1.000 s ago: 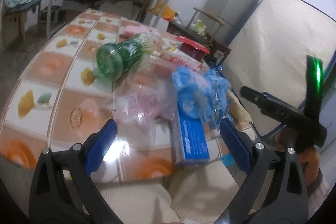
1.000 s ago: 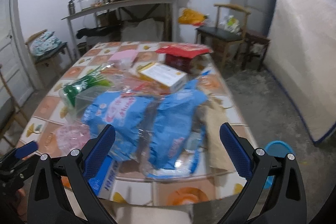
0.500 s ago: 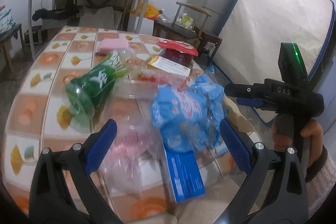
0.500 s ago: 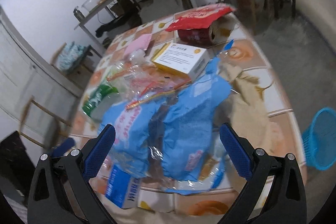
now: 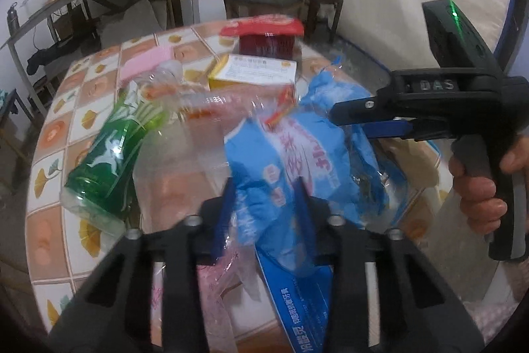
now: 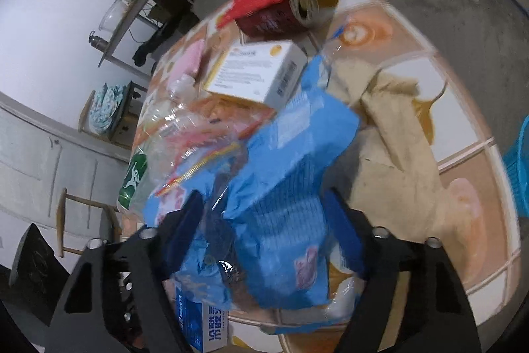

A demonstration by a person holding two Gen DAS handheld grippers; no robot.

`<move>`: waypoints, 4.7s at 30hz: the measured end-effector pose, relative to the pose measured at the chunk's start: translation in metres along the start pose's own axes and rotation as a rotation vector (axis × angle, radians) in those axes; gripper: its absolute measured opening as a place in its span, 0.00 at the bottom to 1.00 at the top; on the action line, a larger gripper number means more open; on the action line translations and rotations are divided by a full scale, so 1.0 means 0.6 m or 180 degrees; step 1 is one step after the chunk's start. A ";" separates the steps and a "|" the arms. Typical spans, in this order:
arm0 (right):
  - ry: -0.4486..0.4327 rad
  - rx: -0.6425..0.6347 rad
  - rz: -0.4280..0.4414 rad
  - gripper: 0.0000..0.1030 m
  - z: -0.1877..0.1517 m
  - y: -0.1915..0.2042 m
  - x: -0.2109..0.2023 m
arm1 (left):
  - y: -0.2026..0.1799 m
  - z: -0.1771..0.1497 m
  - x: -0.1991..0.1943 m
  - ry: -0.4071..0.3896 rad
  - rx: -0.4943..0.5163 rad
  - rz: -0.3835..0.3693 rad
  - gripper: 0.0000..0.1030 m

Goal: Collect trash
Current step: 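Grasp the blue snack bag with the left tool while the right tool grasps the beige cloth, then carry the blue bag and beige cloth over the blue wastebasket with both tools, then open both tools to drop the bag and cloth into the wastebasket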

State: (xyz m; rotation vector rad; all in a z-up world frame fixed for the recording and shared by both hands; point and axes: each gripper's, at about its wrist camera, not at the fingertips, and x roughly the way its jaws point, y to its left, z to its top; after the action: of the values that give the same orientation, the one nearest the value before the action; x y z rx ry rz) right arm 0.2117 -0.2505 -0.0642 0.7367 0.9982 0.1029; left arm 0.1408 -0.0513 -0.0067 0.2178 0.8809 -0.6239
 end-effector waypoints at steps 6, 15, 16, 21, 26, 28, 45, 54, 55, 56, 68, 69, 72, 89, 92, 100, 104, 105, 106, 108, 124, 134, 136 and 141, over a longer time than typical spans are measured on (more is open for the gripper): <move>0.0131 0.0079 0.0360 0.10 0.002 -0.001 0.014 | 0.004 0.000 0.000 -0.0022 -0.0098 -0.0305 0.13; 0.0411 0.0084 0.1532 0.05 -0.008 0.029 -0.003 | -0.025 -0.018 -0.023 -0.0129 0.0206 -0.0600 0.36; 0.0463 0.0093 0.1624 0.05 -0.009 0.031 -0.001 | -0.029 -0.020 -0.026 -0.0162 0.0253 -0.0571 0.43; 0.0962 0.0217 0.2138 0.05 -0.013 0.042 0.017 | -0.037 -0.022 -0.049 -0.0344 0.0415 -0.0407 0.53; 0.1519 0.0146 0.2222 0.05 -0.021 0.066 0.039 | -0.056 -0.025 -0.068 -0.0441 0.0810 -0.0249 0.57; 0.1659 0.0025 0.2132 0.05 -0.023 0.078 0.043 | -0.064 -0.027 -0.073 -0.0450 0.0930 -0.0235 0.57; 0.2119 -0.0686 0.1909 0.09 -0.045 0.157 0.039 | -0.086 -0.041 -0.098 -0.0457 0.1109 -0.0473 0.25; 0.1228 -0.0642 0.2026 0.60 0.006 0.094 -0.078 | -0.069 -0.037 -0.097 -0.0451 0.0813 -0.0617 0.08; 0.0953 -0.0572 0.1956 0.60 0.017 0.072 -0.102 | -0.063 -0.034 -0.098 -0.0452 0.0719 -0.0634 0.07; 0.0681 -0.0514 0.1823 0.60 0.026 0.045 -0.126 | -0.057 -0.029 -0.097 -0.0452 0.0621 -0.0644 0.07; 0.0031 -0.2330 -0.0415 0.71 0.030 -0.009 -0.063 | -0.040 -0.016 -0.108 -0.0415 0.0217 -0.0728 0.05; 0.0080 -0.2587 -0.0384 0.78 0.033 -0.005 -0.056 | -0.039 -0.017 -0.111 -0.0411 0.0213 -0.0715 0.05; 0.0180 -0.3340 -0.0548 0.82 0.042 0.006 -0.036 | -0.042 -0.023 -0.118 -0.0408 0.0161 -0.0649 0.05; 0.0150 -0.2763 -0.0203 0.15 0.083 -0.068 0.007 | -0.091 -0.033 -0.114 -0.0458 -0.0291 -0.0455 0.05; -0.0085 -0.2275 -0.0079 0.09 0.084 -0.106 -0.022 | -0.121 -0.018 -0.102 -0.0404 -0.0158 -0.0473 0.05; -0.1058 -0.0995 -0.0017 0.08 0.033 -0.288 -0.213 | -0.244 0.098 -0.024 -0.0182 0.0410 -0.0812 0.05; -0.1487 -0.0205 -0.0588 0.08 -0.035 -0.443 -0.316 | -0.339 0.170 0.055 0.0154 0.0667 -0.1122 0.05; -0.1512 -0.0065 -0.0697 0.08 -0.045 -0.467 -0.323 | -0.374 0.190 0.090 0.0351 0.0736 -0.1267 0.05; -0.1524 0.0115 -0.0779 0.08 -0.058 -0.499 -0.332 | -0.405 0.204 0.125 0.0563 0.0777 -0.1354 0.05; -0.1500 0.0567 -0.0949 0.08 -0.089 -0.570 -0.343 | -0.477 0.225 0.207 0.1034 0.0861 -0.1506 0.05; -0.1108 0.1762 -0.1682 0.08 -0.090 -0.845 -0.230 | -0.776 0.145 0.719 0.2750 0.0376 -0.1375 0.33; -0.0766 0.1712 -0.1926 0.36 -0.061 -0.920 -0.158 | -0.758 0.148 0.716 0.2711 0.0090 -0.1333 0.74; -0.0789 0.1636 -0.1989 0.47 -0.057 -0.921 -0.161 | -0.768 0.155 0.720 0.2667 0.0058 -0.1341 0.75; -0.0952 0.1641 -0.2104 0.60 -0.060 -0.921 -0.196 | -0.758 0.193 0.671 0.2507 -0.0020 -0.1363 0.77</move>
State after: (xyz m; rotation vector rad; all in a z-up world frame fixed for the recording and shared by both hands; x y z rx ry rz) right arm -0.0174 -0.6977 -0.3255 0.8179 0.9396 -0.8427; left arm 0.1377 -0.6343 -0.2133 0.2771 1.7155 -0.9546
